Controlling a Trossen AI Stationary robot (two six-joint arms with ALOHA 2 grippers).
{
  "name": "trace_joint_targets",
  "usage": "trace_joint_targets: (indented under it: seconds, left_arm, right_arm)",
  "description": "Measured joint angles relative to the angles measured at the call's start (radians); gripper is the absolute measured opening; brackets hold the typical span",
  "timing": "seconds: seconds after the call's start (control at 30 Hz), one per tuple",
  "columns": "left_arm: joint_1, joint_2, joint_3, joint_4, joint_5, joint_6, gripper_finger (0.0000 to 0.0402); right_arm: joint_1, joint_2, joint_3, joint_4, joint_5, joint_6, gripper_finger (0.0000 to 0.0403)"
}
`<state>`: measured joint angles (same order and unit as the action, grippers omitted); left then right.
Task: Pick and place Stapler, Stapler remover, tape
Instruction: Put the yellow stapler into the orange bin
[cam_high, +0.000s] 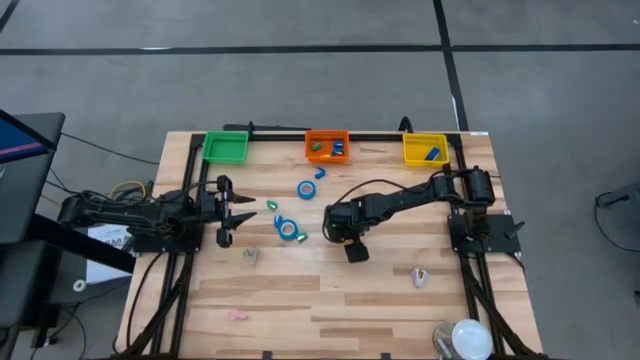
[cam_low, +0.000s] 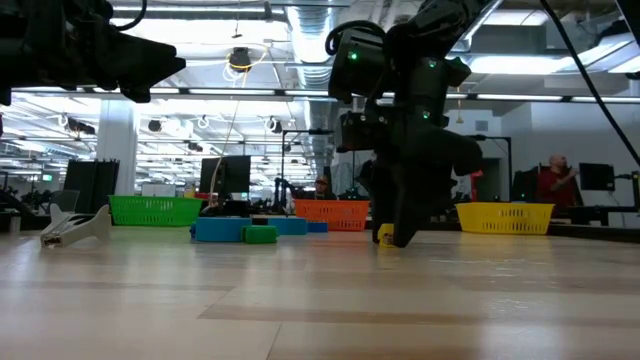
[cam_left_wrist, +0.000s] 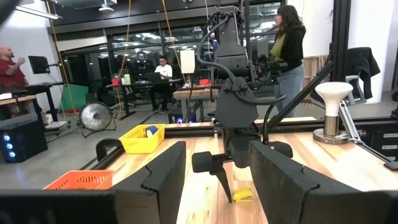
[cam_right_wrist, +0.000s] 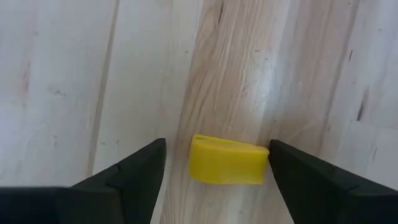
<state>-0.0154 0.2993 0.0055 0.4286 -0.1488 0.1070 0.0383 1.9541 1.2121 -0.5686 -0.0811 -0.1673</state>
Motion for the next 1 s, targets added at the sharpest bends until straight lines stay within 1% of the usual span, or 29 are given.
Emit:
trace_joint_targets:
  seconds: [0.5, 0.67, 1.0]
  left_arm:
    - [0.0, 0.0, 0.0, 0.0, 0.0, 0.0, 0.0168]
    - [0.0, 0.0, 0.0, 0.0, 0.0, 0.0, 0.0168]
    - [0.0, 0.0, 0.0, 0.0, 0.0, 0.0, 0.0168]
  right_arm:
    - [-0.002, 0.0, 0.0, -0.004, 0.0, 0.0, 0.0274]
    - [-0.003, 0.004, 0.028, -0.058, -0.002, 0.001, 0.0274]
    - [-0.015, 0.005, 0.05, -0.077, -0.003, -0.015, 0.0274]
